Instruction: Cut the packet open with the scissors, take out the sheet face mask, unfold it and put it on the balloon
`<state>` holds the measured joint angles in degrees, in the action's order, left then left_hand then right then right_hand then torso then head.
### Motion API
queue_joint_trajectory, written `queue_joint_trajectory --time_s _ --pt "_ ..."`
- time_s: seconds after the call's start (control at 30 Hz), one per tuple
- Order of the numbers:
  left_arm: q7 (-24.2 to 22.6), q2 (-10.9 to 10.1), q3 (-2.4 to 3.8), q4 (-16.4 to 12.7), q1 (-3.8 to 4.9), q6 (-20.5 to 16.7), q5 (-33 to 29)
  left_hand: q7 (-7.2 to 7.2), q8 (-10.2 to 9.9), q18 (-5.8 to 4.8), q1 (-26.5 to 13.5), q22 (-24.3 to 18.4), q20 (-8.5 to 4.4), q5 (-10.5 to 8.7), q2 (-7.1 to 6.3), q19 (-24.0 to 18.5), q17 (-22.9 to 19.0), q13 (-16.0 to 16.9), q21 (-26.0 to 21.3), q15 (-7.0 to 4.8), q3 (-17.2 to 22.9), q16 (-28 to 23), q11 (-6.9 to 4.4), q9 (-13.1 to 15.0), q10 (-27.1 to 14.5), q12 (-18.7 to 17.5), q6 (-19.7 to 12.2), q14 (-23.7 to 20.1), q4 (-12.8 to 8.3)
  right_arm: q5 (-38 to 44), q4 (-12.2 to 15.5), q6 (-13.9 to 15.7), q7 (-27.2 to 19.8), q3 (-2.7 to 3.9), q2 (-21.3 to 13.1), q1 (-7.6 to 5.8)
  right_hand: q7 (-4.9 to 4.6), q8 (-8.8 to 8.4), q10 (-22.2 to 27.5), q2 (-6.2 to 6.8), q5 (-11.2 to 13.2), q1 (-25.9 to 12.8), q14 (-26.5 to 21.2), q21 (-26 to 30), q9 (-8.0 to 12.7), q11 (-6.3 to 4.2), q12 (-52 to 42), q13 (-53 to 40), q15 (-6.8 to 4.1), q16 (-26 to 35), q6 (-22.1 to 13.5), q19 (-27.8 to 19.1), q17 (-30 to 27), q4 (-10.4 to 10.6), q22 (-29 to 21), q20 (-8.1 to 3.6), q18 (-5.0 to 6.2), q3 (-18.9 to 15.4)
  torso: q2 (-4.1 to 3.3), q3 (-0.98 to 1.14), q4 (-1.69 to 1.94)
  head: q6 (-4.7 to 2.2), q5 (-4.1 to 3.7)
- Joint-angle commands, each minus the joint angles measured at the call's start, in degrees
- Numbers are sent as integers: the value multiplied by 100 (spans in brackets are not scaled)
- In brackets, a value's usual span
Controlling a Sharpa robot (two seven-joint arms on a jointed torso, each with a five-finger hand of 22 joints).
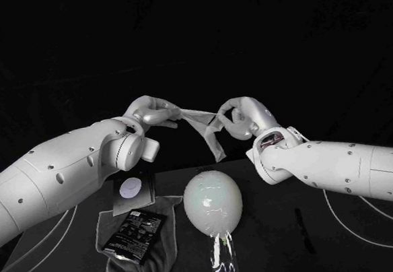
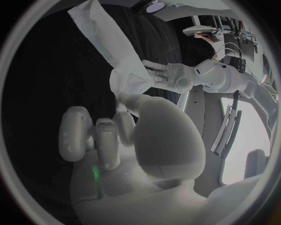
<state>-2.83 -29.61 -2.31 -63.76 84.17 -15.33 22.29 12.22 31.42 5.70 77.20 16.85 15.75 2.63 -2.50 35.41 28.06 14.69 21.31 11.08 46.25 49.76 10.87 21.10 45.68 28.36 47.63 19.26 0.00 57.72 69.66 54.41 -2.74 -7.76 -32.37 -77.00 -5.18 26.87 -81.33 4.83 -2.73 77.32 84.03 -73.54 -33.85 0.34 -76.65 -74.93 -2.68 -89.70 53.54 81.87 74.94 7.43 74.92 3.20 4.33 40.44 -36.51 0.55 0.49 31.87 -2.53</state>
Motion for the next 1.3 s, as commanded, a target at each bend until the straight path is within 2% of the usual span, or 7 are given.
queue_joint_trajectory --time_s 0.03,0.17,0.3,0.47,1.0,1.1,1.3 --pt "-65 -9 -5 20 -9 -6 -90 24 19 -42 23 12 -9 19 8 -48 -8 -8 31 2 47 29 -9 767 -34 26 46 -30 0 -189 -21 -322 -124 5 -29 -110 48 296 -57 7 -6 -36 587 -18 -30 2 -22 -238 -34 -16 33 46 1475 3 1055 11 -89 38 0 3 3 -14 -16" --pt "-109 -20 -22 49 -44 4 -143 24 19 -42 21 14 -10 19 8 -48 -10 -8 35 2 48 32 -9 768 -35 28 46 -29 1 -45 -64 -767 3 5 -48 -284 46 298 -82 17 -5 -50 595 -46 -30 3 -60 -275 -34 -27 28 59 1500 -2 1063 11 -95 39 -4 -1 4 -22 -47" --pt "-176 -12 -38 79 -102 -8 -210 24 19 -42 21 14 -10 19 8 -48 -10 -8 35 2 48 32 -9 768 -35 28 46 -29 1 280 -173 -1397 200 6 -37 -458 46 300 -103 29 -5 -60 597 -74 -29 3 -92 -306 -34 -30 26 71 1506 -10 1070 10 -101 38 -5 0 9 -35 -71" --pt "-318 -9 -46 94 -148 -73 -300 24 17 -39 12 31 -12 19 14 -47 -24 -11 58 2 56 50 -10 769 -37 47 38 -24 6 704 -312 -2054 447 5 -14 -591 47 302 -117 40 -5 -67 597 -96 -27 3 -111 -325 -34 -30 25 81 1506 -19 1076 10 -106 37 -6 -4 6 -39 -82" --pt "-778 -14 -50 233 -172 -285 -220 20 12 -29 4 88 -21 18 30 -47 -64 -14 135 -7 60 103 -19 774 -26 112 15 3 8 2597 -416 -3182 1001 5 13 -831 54 311 -183 86 -5 -88 597 -271 -16 -3 -198 -411 -33 -30 40 160 1506 -47 1124 6 -142 33 -2 1 4 -42 -90" --pt "-847 -20 -50 309 -173 -290 -169 20 11 -29 5 99 -22 17 34 -48 -73 -15 150 -9 59 113 -20 775 -23 125 12 9 8 2860 -415 -3253 1057 4 2 -873 55 313 -188 93 -5 -97 597 -287 -13 -4 -201 -415 -32 -30 47 168 1506 -44 1128 5 -145 32 -2 -1 2 -41 -95" --pt "-898 -42 -52 362 -176 -92 17 20 10 -28 4 112 -24 17 34 -50 -83 -16 167 -11 55 122 -21 777 -22 137 9 14 8 2834 -309 -2629 970 4 -32 -907 68 319 -241 111 -6 -120 597 -409 2 -14 -268 -481 -42 -30 73 226 1506 -36 1161 1 -170 37 -8 4 13 -37 -100"
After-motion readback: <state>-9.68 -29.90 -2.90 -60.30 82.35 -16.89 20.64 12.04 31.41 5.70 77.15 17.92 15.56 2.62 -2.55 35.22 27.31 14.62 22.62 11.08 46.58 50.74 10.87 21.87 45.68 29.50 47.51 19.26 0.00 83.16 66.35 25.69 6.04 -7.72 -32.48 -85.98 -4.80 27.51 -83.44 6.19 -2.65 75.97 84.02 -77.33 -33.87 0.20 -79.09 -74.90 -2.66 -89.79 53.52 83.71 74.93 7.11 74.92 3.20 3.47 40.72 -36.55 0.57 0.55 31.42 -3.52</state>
